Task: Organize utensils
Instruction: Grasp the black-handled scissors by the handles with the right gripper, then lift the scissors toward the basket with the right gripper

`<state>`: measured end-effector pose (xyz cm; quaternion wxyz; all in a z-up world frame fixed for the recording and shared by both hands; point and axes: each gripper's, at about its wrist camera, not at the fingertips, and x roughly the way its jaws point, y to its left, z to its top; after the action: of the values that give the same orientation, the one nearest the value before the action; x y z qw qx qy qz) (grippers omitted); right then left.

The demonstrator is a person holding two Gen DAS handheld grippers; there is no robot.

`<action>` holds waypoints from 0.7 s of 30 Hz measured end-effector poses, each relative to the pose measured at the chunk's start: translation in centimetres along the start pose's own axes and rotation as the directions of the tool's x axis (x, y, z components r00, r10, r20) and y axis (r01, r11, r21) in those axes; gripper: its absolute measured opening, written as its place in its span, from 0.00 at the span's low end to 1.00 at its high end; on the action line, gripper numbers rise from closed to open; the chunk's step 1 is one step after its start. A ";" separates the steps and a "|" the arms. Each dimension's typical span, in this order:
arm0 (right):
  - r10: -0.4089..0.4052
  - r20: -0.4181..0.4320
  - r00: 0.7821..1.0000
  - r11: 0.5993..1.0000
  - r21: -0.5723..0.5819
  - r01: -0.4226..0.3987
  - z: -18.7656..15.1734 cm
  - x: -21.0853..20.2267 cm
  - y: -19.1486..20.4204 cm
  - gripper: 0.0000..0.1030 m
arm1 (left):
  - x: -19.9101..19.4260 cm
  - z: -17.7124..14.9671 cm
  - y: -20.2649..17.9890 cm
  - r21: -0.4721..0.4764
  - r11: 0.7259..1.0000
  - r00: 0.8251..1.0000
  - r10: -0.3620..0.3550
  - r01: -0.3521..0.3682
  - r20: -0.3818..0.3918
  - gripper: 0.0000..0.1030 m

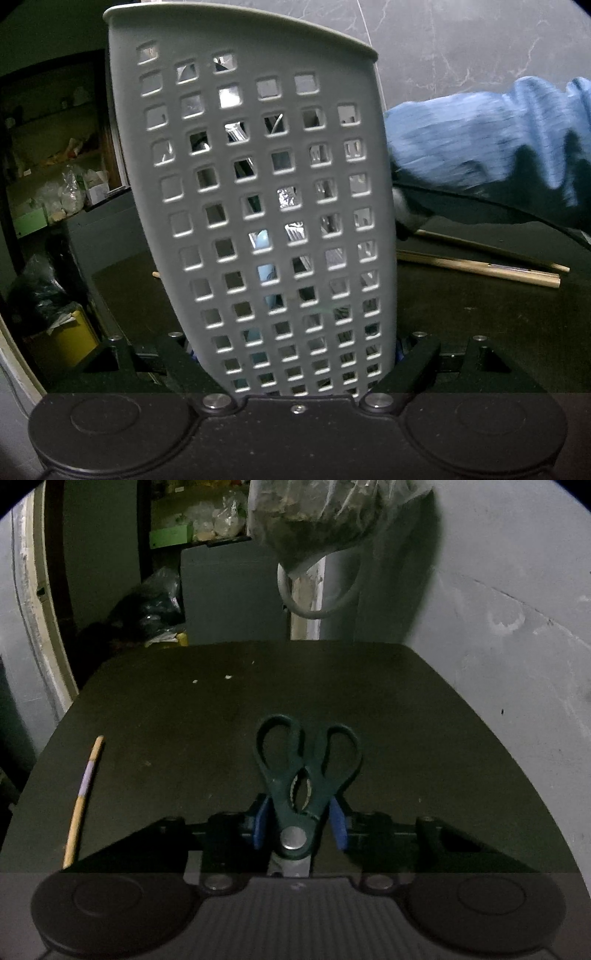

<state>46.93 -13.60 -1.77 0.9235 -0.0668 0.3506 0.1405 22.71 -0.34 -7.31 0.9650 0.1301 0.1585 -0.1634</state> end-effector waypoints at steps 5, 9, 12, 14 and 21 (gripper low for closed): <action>0.061 -0.049 0.997 0.998 0.008 -0.061 -1.6 -2.4 -0.1 0.34 | 0.2 0.3 -0.1 -0.012 1.000 1.000 -0.002 0.002 -0.004 0.81; 0.104 -0.079 0.991 0.995 0.004 -0.104 -3.5 -4.9 -0.4 0.33 | 0.2 0.3 0.0 -0.012 1.000 1.000 -0.002 0.002 -0.004 0.82; 0.129 -0.090 0.988 0.992 0.012 -0.128 -5.1 -6.9 -0.7 0.33 | 0.2 0.3 0.0 -0.010 1.000 1.000 -0.002 0.002 -0.005 0.82; 0.156 -0.096 0.983 0.988 0.022 -0.154 -6.2 -8.2 -1.0 0.33 | 0.2 0.3 0.0 -0.009 1.000 1.000 0.001 -0.001 -0.006 0.82; 0.168 -0.076 0.983 0.984 -0.054 -0.172 -10.3 -12.5 -0.5 0.33 | 0.1 0.5 -0.3 -0.009 1.000 1.000 0.012 -0.012 -0.011 0.82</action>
<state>31.69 -19.04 -1.05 0.8927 -0.0694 0.3832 0.2267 22.87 -0.79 -6.95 0.9657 0.1275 0.1635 -0.1563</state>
